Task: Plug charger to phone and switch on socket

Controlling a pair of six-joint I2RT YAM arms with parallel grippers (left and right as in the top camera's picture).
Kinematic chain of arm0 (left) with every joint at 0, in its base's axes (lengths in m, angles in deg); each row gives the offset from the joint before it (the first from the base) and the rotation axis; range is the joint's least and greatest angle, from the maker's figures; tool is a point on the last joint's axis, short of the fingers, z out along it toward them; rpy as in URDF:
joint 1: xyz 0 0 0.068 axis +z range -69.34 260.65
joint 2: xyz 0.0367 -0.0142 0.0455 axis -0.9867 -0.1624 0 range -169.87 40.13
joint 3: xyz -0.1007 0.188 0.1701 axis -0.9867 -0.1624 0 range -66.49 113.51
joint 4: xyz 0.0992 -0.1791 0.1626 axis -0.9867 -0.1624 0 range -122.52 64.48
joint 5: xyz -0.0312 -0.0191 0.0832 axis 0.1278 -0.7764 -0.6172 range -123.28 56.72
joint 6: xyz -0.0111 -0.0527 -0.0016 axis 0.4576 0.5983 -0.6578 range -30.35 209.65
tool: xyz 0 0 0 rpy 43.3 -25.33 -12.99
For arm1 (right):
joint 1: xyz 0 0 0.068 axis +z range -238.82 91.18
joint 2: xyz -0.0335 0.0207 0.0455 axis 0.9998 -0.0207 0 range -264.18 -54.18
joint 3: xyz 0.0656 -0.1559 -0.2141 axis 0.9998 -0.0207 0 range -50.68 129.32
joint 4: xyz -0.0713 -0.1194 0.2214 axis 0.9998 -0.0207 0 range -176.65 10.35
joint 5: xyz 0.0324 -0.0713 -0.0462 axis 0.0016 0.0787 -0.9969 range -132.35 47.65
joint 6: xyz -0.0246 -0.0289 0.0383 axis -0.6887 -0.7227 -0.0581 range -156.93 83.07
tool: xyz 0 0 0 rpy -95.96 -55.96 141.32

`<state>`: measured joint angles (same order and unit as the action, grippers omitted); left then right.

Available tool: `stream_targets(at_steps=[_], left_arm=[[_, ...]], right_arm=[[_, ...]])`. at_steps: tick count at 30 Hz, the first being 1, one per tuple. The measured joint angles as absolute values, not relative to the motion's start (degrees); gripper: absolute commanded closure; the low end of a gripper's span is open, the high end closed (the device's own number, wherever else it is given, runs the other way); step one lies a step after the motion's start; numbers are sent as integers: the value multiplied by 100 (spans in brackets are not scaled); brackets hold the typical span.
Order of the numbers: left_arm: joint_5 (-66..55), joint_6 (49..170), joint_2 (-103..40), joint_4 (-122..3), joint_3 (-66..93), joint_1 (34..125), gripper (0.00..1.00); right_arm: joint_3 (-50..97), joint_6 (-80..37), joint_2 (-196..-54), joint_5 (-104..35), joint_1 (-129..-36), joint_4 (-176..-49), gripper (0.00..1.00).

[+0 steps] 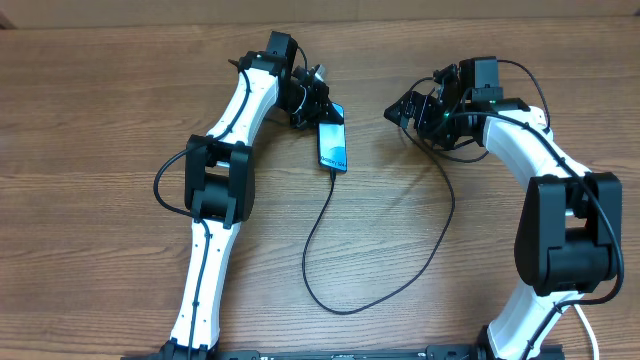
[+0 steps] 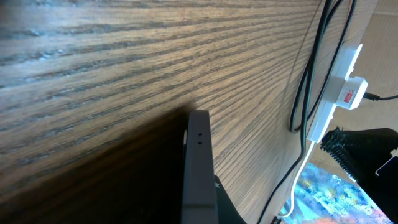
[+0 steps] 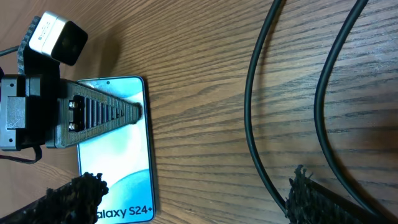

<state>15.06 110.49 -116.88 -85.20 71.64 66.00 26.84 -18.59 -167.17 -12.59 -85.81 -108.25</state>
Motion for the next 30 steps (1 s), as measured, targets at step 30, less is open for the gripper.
stream_targets(at_steps=[30], left_arm=[[1510,11071,-11686,-8595,7183,6600,76]], right_arm=[[2684,-1876,-16717,-1261,-8581,-10884,3]])
